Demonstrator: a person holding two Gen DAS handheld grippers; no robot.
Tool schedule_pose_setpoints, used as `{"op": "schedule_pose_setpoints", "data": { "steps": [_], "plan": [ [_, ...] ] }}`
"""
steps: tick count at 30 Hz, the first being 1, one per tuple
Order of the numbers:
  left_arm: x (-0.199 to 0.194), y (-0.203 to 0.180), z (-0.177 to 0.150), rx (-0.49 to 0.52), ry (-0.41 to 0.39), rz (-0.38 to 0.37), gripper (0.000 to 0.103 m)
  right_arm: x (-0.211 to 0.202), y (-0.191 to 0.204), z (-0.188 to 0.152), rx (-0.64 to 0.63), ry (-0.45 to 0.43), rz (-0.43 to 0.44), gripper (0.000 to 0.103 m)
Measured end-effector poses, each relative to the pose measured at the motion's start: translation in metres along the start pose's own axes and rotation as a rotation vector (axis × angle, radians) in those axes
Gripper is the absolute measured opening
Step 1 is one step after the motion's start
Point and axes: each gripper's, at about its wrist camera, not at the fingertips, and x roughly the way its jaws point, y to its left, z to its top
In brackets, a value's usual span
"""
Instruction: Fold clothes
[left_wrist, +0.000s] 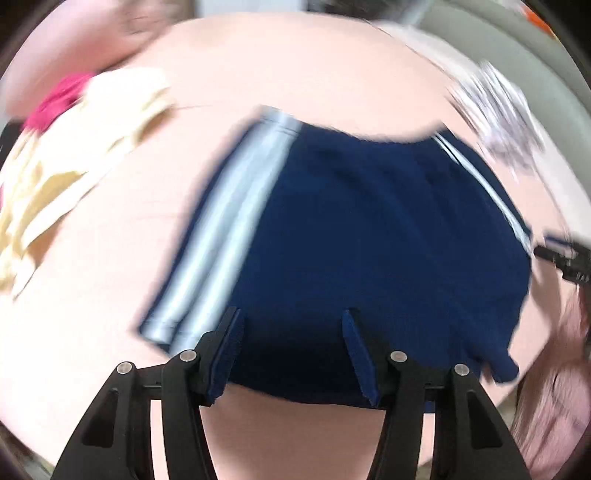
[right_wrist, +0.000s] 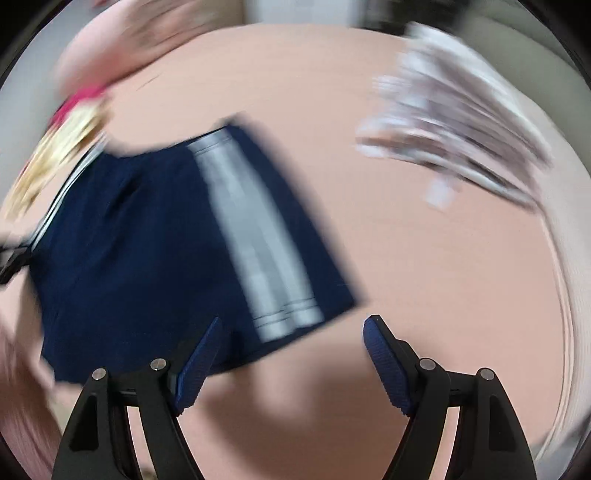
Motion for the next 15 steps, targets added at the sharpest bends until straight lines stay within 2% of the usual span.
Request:
{"op": "schedule_pose_setpoints", "data": {
  "steps": [2,3,5,8,10,11,12,14,15],
  "plan": [
    [0.012,0.019,-0.001,-0.035,0.068,0.034,0.052,0.011,-0.017,0.004,0.097,0.023,-0.038,0.078],
    [0.015,0.027,-0.002,-0.053,0.097,0.025,0.052,0.018,-0.024,0.005,0.136,0.04,-0.055,0.078],
    [0.006,0.035,-0.002,-0.092,0.071,-0.032,0.053,0.025,-0.031,0.006,0.203,0.035,-0.034,0.078],
    [-0.012,0.034,0.002,-0.116,0.018,-0.059,0.053,0.025,-0.029,0.01,0.251,0.005,-0.019,0.078],
    [-0.015,0.024,0.005,-0.086,0.01,-0.044,0.053,0.041,0.011,0.031,0.239,-0.004,0.028,0.065],
    [-0.013,0.02,0.006,-0.069,0.01,-0.03,0.053,0.043,0.023,0.037,0.224,0.0,0.068,0.039],
    [-0.01,0.015,0.007,-0.053,0.013,-0.021,0.053,0.045,0.035,0.042,0.209,0.005,0.11,0.021],
    [-0.002,0.01,0.002,-0.038,0.032,-0.029,0.053,0.045,0.05,0.05,0.197,0.018,0.187,0.008],
    [-0.004,0.009,-0.013,-0.041,0.04,-0.034,0.053,0.042,0.053,0.053,0.204,0.018,0.202,0.008]
  ]
}}
